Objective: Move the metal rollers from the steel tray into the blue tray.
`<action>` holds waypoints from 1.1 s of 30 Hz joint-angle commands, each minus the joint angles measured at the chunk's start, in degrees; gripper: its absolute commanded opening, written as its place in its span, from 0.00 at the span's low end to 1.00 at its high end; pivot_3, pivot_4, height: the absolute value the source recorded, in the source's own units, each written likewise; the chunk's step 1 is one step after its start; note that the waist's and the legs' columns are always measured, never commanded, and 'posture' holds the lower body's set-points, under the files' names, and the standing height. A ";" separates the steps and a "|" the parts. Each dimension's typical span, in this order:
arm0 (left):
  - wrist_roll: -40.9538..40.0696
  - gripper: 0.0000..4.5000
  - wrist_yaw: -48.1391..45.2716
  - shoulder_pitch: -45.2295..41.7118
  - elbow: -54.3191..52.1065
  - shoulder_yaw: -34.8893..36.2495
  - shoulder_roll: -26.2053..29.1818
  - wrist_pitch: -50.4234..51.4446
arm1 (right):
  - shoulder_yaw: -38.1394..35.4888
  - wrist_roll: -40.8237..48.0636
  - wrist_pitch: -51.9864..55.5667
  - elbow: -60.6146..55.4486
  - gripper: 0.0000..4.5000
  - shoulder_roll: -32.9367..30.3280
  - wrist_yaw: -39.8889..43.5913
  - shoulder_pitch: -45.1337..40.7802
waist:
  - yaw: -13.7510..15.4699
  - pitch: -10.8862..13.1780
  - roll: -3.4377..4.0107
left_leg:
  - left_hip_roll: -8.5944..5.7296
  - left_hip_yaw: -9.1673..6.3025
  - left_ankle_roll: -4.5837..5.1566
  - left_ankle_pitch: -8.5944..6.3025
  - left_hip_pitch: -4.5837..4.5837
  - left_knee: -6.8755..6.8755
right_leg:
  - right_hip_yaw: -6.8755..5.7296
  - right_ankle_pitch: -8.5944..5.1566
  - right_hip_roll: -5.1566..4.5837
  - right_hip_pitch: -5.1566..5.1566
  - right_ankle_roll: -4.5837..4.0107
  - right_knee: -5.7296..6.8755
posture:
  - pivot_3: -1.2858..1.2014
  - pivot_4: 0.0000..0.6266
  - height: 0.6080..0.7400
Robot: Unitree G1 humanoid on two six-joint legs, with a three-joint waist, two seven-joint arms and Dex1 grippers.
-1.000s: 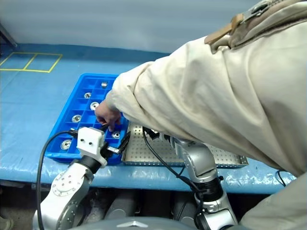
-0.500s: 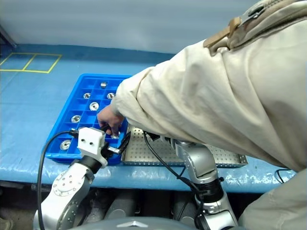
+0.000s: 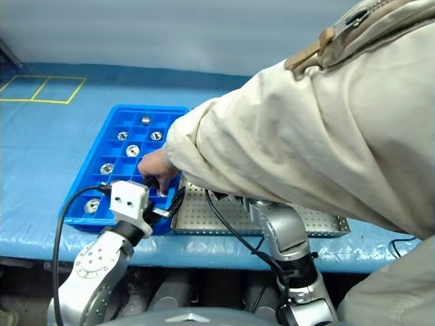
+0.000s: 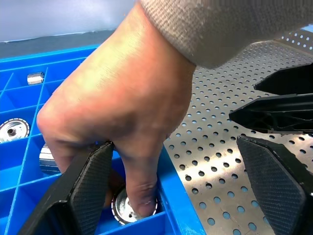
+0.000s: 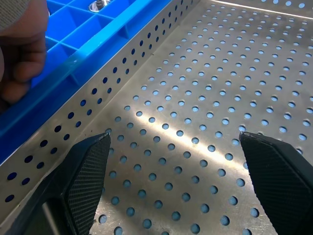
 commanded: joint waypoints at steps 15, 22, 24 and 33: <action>-0.27 0.99 0.10 -0.20 -1.48 -0.75 0.31 -0.49 | 0.57 1.04 -0.59 -2.46 0.99 0.42 -0.39 -0.72 | 0.07 0.00 -0.01 | -0.04 0.08 0.01 0.00 0.01 0.03 | 0.18 0.00 0.00 0.02 0.01 -0.02 | 0.62 0.24 1.00; -0.33 0.99 0.05 -0.11 -1.50 -0.82 0.35 -0.49 | 0.63 1.28 -0.47 -2.61 0.99 0.33 -0.60 -0.65 | 0.07 0.00 -0.01 | -0.04 0.11 0.02 0.01 0.02 0.03 | 0.24 0.00 0.00 0.01 0.01 -0.02 | 0.62 0.24 1.00; -0.35 0.99 0.03 -0.11 -1.51 -0.84 0.39 -0.49 | 0.66 1.34 -0.46 -2.65 0.99 0.33 -0.67 -0.62 | 0.07 0.00 -0.01 | -0.04 0.12 0.02 0.01 0.02 0.03 | 0.25 0.00 0.00 0.01 0.01 -0.02 | 0.62 0.24 1.00; -0.38 0.99 -0.20 -0.52 -1.17 -0.93 0.53 -0.76 | -2.67 0.08 -7.21 2.48 0.99 2.22 -3.36 -1.98 | 0.05 -0.01 -0.01 | -0.04 0.14 0.03 0.01 0.04 0.03 | 0.28 0.00 0.01 0.01 0.01 -0.02 | 0.62 0.24 1.00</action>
